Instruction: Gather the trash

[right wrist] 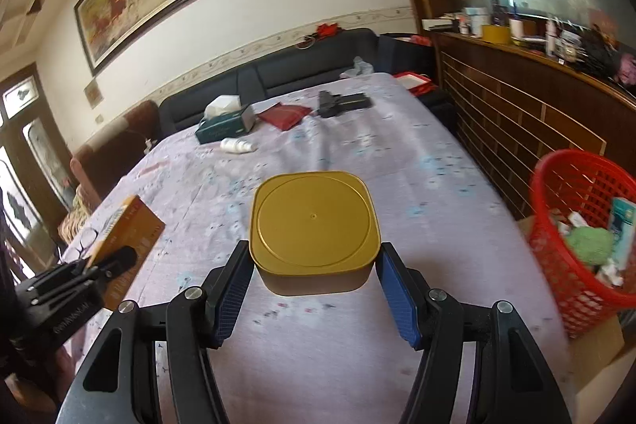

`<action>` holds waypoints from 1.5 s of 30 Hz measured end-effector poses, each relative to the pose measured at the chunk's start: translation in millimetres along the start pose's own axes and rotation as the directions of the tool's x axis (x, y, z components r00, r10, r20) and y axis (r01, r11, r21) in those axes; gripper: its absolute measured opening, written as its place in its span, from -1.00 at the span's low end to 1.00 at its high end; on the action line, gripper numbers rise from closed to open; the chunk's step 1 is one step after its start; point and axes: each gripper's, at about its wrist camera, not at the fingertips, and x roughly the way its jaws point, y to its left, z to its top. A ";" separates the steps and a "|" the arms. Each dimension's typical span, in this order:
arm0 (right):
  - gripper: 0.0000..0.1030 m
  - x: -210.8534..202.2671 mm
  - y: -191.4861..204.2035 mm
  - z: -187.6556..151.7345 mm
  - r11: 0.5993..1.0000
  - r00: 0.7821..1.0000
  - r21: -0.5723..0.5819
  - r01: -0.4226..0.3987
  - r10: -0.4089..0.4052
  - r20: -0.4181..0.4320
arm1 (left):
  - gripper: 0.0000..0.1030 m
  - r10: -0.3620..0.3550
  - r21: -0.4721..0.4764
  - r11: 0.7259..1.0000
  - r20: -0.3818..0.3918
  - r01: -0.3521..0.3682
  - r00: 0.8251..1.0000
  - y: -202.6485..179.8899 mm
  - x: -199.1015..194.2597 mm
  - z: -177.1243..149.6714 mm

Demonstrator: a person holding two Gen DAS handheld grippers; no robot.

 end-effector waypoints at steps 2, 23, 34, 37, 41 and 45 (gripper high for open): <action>0.31 -15.1 -19.3 4.2 0.999 1.000 0.033 0.010 -0.010 0.004 | -0.58 -0.050 0.033 0.998 -0.006 0.051 0.999 -22.9 -0.6 6.7; 0.34 -125.7 -237.0 39.7 0.935 0.965 0.281 0.218 -0.249 0.079 | -0.46 -0.450 0.225 0.847 -0.182 0.482 0.874 -287.2 47.7 56.0; 0.58 -137.2 -233.9 22.8 0.917 0.945 0.283 0.282 -0.316 0.084 | 0.58 -0.360 0.301 0.885 -0.041 0.355 0.932 -255.7 16.5 35.7; 0.81 -153.0 -200.5 9.2 0.898 0.905 0.237 0.372 -0.407 0.121 | 0.80 -0.296 0.315 0.910 0.039 0.270 0.954 -228.9 -5.3 23.0; 0.99 -163.2 -152.2 -10.2 0.852 0.839 0.165 0.497 -0.520 0.160 | 0.94 -0.217 0.313 0.931 0.063 0.187 0.974 -194.1 -23.7 3.1; 0.99 -163.0 -114.4 -33.3 0.869 0.851 0.148 0.473 -0.494 0.179 | 0.95 -0.136 0.288 0.950 0.047 0.117 0.990 -162.3 -31.1 -19.6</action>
